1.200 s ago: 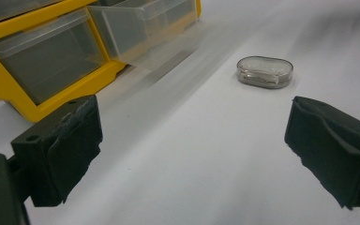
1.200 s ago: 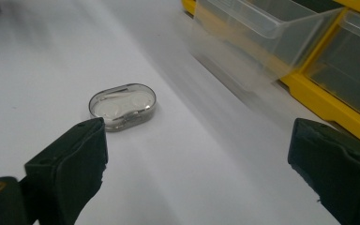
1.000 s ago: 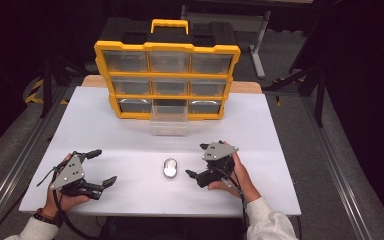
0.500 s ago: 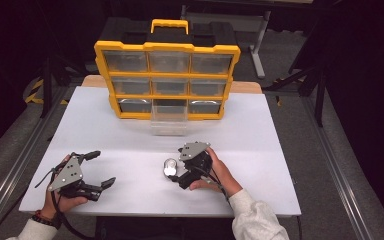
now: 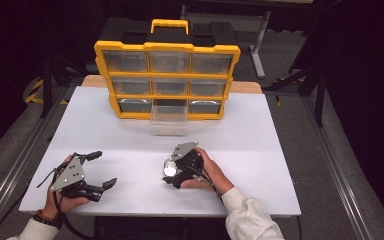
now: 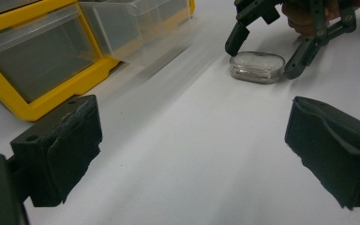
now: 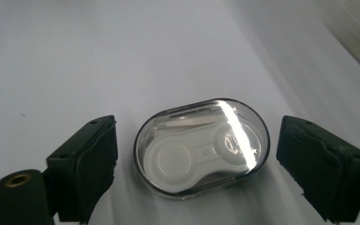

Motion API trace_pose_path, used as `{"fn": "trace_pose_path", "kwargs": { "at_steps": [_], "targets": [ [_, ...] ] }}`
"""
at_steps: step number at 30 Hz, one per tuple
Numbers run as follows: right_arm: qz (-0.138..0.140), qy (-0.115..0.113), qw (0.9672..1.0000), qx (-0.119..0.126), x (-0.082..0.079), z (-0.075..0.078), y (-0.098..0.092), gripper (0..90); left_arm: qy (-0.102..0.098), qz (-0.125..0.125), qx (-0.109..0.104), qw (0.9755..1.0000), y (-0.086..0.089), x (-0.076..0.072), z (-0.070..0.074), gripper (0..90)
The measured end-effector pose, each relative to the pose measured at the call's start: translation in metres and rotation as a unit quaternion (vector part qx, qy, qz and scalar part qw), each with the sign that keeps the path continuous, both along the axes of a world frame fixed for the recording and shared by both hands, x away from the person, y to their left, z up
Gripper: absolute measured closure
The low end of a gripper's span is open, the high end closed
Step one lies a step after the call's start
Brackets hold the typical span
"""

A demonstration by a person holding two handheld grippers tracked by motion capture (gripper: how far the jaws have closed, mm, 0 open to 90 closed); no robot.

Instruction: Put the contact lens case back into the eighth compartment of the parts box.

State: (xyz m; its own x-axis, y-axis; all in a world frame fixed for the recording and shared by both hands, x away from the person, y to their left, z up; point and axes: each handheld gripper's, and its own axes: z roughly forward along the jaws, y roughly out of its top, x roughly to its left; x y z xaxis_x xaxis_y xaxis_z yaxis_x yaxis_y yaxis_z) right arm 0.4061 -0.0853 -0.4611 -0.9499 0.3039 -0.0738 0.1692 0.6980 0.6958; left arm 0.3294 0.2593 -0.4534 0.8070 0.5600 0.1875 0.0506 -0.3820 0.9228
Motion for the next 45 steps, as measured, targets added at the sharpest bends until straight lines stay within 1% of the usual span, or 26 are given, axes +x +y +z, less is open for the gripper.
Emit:
{"fn": "trace_pose_path", "kwargs": {
  "at_steps": [1,3,4,9,14,17,18,20,23,28,30,31,33,35,39,40,41,43,45],
  "targets": [
    [-0.004,0.002,1.0000,-0.007,0.001,-0.002,0.001,17.5,0.000,0.000,0.000,1.0000,0.000,0.001,0.000,5.2],
    [-0.003,0.013,0.9999,0.001,0.002,-0.004,0.001,20.4,0.002,-0.001,0.001,1.0000,-0.001,0.001,0.000,5.2],
    [-0.001,0.015,0.9999,0.001,0.003,-0.004,0.001,21.7,0.002,-0.001,0.001,1.0000,-0.001,0.000,-0.001,5.2],
    [-0.010,0.015,0.9998,0.003,0.002,-0.003,0.000,28.0,0.002,-0.004,-0.001,1.0000,0.001,-0.001,-0.001,5.2],
    [-0.020,0.012,0.9997,0.004,-0.001,-0.003,0.000,28.3,0.002,-0.005,0.001,1.0000,0.001,-0.002,-0.001,5.2],
    [-0.019,0.011,0.9997,0.005,-0.001,-0.003,0.000,28.4,0.000,-0.004,0.003,1.0000,0.001,-0.002,-0.001,5.2],
    [-0.018,0.006,0.9998,0.004,-0.002,-0.002,0.001,28.4,0.000,-0.003,0.003,1.0000,0.001,-0.002,-0.001,5.2],
    [-0.019,0.003,0.9998,0.003,-0.002,-0.002,0.001,28.4,-0.002,-0.003,0.002,1.0000,0.001,-0.003,0.000,5.2],
    [-0.020,-0.006,0.9998,0.002,-0.005,-0.001,0.001,28.4,0.000,-0.004,0.003,1.0000,0.001,-0.002,0.000,5.2],
    [-0.027,-0.023,0.9993,0.012,-0.008,0.004,-0.001,28.4,-0.001,-0.002,0.003,1.0000,0.002,-0.002,0.000,5.2],
    [-0.030,-0.040,0.9987,0.012,-0.011,0.007,-0.002,28.4,-0.003,-0.002,0.004,1.0000,0.002,-0.003,0.000,5.2],
    [-0.030,-0.040,0.9987,0.012,-0.011,0.007,-0.002,28.4,-0.004,-0.001,0.004,1.0000,0.002,-0.003,0.000,5.2],
    [-0.030,-0.051,0.9981,0.014,-0.013,0.009,-0.003,28.4,-0.002,0.000,0.002,1.0000,0.003,-0.002,0.000,5.2],
    [-0.032,-0.064,0.9973,0.015,-0.015,0.013,-0.004,28.4,-0.003,0.001,0.001,1.0000,0.004,-0.003,0.000,5.2],
    [-0.038,-0.080,0.9958,0.025,-0.018,0.019,-0.008,28.4,-0.003,0.001,0.001,1.0000,0.003,-0.002,0.000,5.2],
    [-0.042,-0.090,0.9946,0.028,-0.019,0.022,-0.010,28.5,-0.002,0.001,0.001,1.0000,0.003,-0.002,0.000,5.2],
    [-0.042,-0.090,0.9946,0.028,-0.019,0.022,-0.010,28.5,-0.002,0.001,0.001,1.0000,0.003,-0.002,0.000,5.2],
    [-0.046,-0.104,0.9927,0.040,-0.021,0.028,-0.014,28.4,-0.003,0.001,0.002,1.0000,0.003,-0.003,0.000,5.2],
    [-0.048,-0.108,0.9921,0.043,-0.022,0.030,-0.015,28.5,-0.002,0.001,0.002,1.0000,0.003,-0.003,0.000,5.2]
  ]
}}
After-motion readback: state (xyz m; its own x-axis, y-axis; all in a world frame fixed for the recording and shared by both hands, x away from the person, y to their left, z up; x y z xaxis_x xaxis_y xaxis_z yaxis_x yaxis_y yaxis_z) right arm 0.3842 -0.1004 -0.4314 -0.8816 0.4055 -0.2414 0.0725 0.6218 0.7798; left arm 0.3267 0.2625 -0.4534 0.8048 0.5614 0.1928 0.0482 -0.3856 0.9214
